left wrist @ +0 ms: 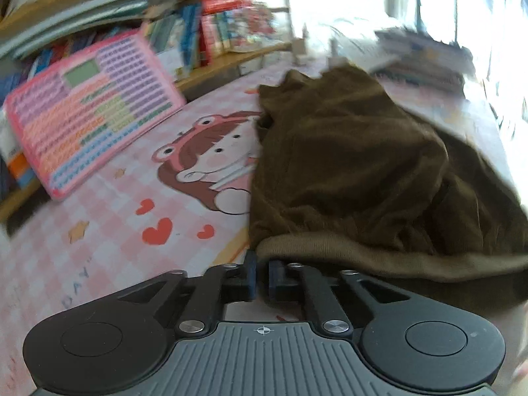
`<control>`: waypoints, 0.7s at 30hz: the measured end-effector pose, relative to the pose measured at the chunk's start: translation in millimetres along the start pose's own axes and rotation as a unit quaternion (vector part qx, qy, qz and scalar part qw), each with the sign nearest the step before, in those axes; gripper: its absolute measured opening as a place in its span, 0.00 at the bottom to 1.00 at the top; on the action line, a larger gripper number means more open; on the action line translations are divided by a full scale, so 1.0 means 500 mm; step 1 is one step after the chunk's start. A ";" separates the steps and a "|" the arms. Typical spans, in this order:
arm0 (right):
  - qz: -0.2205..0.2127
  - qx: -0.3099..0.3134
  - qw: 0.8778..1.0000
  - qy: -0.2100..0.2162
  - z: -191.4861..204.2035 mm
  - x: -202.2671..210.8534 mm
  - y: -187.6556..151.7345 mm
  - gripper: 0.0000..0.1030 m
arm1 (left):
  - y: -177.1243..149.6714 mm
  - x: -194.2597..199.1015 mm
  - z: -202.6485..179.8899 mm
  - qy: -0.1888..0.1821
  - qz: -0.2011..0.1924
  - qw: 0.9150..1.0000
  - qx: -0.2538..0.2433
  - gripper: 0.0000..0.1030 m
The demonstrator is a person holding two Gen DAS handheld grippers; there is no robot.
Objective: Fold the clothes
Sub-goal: 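Lift the garment by its waistband with both tools and shake it out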
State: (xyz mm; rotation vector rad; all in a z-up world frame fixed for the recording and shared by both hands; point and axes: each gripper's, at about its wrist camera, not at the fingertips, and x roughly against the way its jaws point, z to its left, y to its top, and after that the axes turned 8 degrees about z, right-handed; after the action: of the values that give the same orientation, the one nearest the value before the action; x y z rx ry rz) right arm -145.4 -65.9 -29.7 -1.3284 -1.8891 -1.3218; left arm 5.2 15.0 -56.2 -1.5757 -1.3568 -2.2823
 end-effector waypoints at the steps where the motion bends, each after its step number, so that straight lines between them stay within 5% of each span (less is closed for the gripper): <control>1: -0.008 0.001 1.000 0.006 -0.010 0.012 0.007 0.07 | 0.003 0.016 0.022 -0.017 -0.009 0.999 0.036 0.06; 4: -0.049 0.002 0.998 0.029 -0.037 0.068 0.039 0.06 | 0.010 0.127 0.098 -0.051 -0.080 0.981 0.167 0.06; 6: -0.077 -0.016 0.992 0.104 -0.064 0.122 0.078 0.06 | 0.009 0.210 0.147 -0.067 -0.136 0.957 0.249 0.06; 8: -0.095 -0.034 0.979 0.176 -0.096 0.156 0.113 0.06 | 0.006 0.292 0.196 -0.083 -0.189 0.923 0.326 0.06; 12: -0.140 -0.036 0.984 0.103 -0.182 0.155 0.177 0.05 | 0.025 0.366 0.228 -0.091 -0.217 0.885 0.403 0.05; 15: -0.174 -0.037 0.983 0.047 -0.246 0.155 0.225 0.04 | 0.093 0.336 0.207 -0.124 -0.194 0.875 0.427 0.05; 17: -0.196 -0.038 0.980 0.010 -0.289 0.154 0.258 0.04 | 0.178 0.291 0.181 -0.145 -0.175 0.881 0.414 0.05; 21: -0.239 -0.039 0.968 -0.064 -0.375 0.154 0.322 0.04 | 0.381 0.218 0.152 -0.190 -0.178 0.882 0.393 0.04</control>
State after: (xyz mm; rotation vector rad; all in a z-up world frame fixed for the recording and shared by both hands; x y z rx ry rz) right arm -59.0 -190.0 180.5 -1.0492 -2.3710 -1.5812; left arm 101.6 -5.8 154.2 -1.5656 -2.4157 -1.2080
